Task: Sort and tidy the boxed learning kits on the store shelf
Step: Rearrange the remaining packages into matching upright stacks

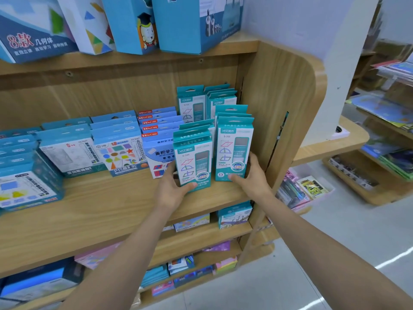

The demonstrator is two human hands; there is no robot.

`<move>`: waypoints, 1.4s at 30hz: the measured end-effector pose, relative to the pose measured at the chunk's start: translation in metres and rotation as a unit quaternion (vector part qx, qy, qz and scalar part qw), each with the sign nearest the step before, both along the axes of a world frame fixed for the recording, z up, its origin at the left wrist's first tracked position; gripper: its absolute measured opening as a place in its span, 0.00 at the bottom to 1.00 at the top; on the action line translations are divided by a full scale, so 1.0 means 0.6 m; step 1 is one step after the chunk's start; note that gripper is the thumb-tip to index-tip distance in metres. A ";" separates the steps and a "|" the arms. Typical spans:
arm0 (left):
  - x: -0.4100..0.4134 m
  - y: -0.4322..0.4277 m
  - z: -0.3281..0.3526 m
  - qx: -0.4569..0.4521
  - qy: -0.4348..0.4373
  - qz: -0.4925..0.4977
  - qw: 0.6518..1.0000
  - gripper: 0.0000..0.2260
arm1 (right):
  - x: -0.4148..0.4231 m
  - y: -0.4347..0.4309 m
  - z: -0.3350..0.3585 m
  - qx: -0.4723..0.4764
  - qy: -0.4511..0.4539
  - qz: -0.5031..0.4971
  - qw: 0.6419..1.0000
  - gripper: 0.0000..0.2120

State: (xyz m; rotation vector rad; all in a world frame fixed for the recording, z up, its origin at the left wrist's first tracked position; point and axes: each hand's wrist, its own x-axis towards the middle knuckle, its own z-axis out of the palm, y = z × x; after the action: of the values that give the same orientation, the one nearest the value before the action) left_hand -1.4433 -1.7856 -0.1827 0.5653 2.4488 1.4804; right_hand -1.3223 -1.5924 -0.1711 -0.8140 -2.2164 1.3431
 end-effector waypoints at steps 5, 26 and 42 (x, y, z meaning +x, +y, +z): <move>-0.004 0.013 0.000 -0.012 0.021 0.003 1.000 0.37 | -0.024 -0.008 -0.011 0.023 0.020 -0.051 0.998 0.38; 0.007 0.027 0.011 -0.036 0.072 0.028 0.996 0.37 | -0.067 0.029 -0.012 0.022 0.060 -0.069 0.996 0.34; 0.035 0.047 0.024 -0.043 0.088 0.044 0.994 0.35 | -0.051 -0.031 0.002 0.039 0.088 0.152 0.984 0.30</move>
State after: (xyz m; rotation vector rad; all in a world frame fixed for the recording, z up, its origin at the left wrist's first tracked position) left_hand -1.4223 -1.7572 -0.1683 0.6007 2.6897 1.4038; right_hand -1.3528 -1.6112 -0.1698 -0.3219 -2.3002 1.3916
